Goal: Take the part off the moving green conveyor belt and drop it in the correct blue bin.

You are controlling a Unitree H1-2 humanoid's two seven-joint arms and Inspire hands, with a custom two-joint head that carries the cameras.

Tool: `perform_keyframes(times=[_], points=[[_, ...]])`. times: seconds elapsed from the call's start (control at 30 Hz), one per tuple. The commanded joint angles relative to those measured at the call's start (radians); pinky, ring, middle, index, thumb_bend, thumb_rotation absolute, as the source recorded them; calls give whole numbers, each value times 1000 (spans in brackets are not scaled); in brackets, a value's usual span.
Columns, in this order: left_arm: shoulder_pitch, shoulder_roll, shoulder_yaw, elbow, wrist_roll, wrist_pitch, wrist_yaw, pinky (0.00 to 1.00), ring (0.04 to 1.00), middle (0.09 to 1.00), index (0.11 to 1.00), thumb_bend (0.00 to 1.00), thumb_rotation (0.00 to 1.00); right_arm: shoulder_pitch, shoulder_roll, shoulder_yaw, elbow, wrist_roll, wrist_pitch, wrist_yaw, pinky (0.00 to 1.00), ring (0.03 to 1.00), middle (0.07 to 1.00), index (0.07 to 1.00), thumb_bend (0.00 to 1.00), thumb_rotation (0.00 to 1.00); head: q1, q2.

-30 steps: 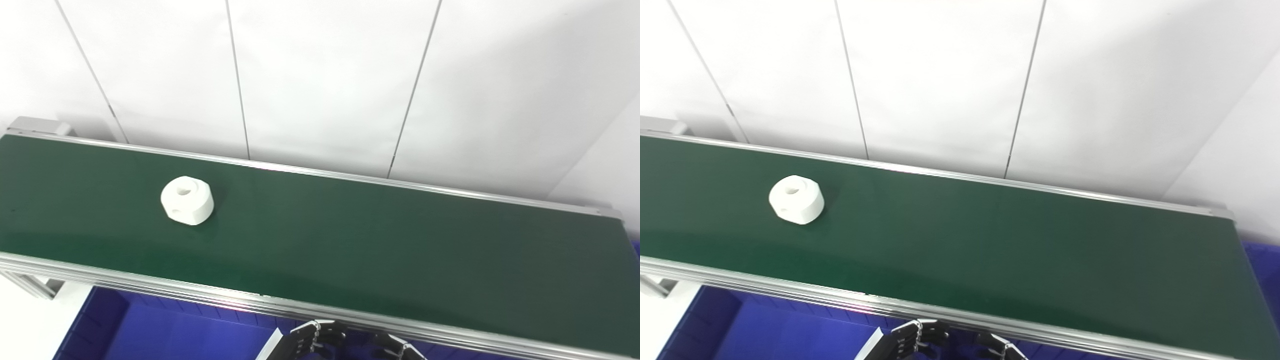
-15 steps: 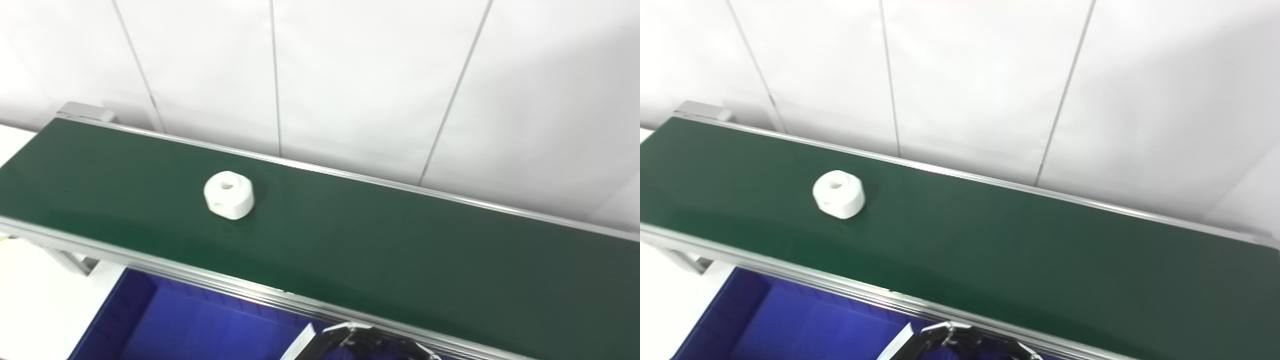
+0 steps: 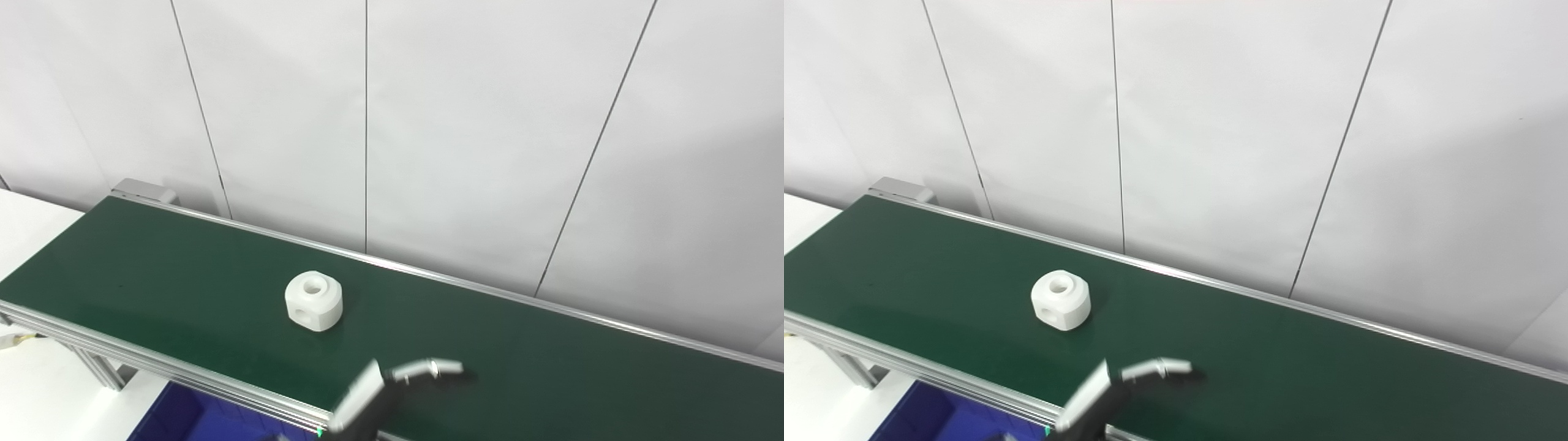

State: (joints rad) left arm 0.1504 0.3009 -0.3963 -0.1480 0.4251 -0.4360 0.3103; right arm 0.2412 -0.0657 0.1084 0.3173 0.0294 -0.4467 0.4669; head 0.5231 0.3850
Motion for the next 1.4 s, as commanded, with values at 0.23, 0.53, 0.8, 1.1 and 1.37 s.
perform_keyframes(times=[0.23, 0.53, 0.8, 1.1, 1.37], points=[[-150, 3, 138, -5, 244, -3, -52, 784, 800, 815, 824, 958, 445, -4, 16, -4, -22, 6, -23, 13, 692, 789, 836, 799, 854, 923, -11, 6], [-246, 82, 200, 38, 326, 71, -197, 778, 791, 811, 827, 989, 348, 0, 21, -17, -20, 8, -23, 34, 685, 787, 837, 810, 875, 930, -11, 14], [-316, 139, 202, 96, 358, 164, -336, 771, 787, 805, 815, 1000, 312, 12, 30, -13, -29, 4, -23, 25, 707, 796, 839, 804, 872, 921, -16, 19], [-380, 191, 192, 144, 331, 238, -515, 759, 780, 798, 820, 1000, 268, 15, 25, 7, -40, -10, -23, 3, 677, 784, 832, 808, 865, 925, -21, 22], [-426, 220, 178, 211, 337, 251, -569, 723, 769, 782, 804, 1000, 250, 13, 18, 27, -37, -12, -23, -22, 646, 768, 827, 808, 868, 921, -29, 25]])
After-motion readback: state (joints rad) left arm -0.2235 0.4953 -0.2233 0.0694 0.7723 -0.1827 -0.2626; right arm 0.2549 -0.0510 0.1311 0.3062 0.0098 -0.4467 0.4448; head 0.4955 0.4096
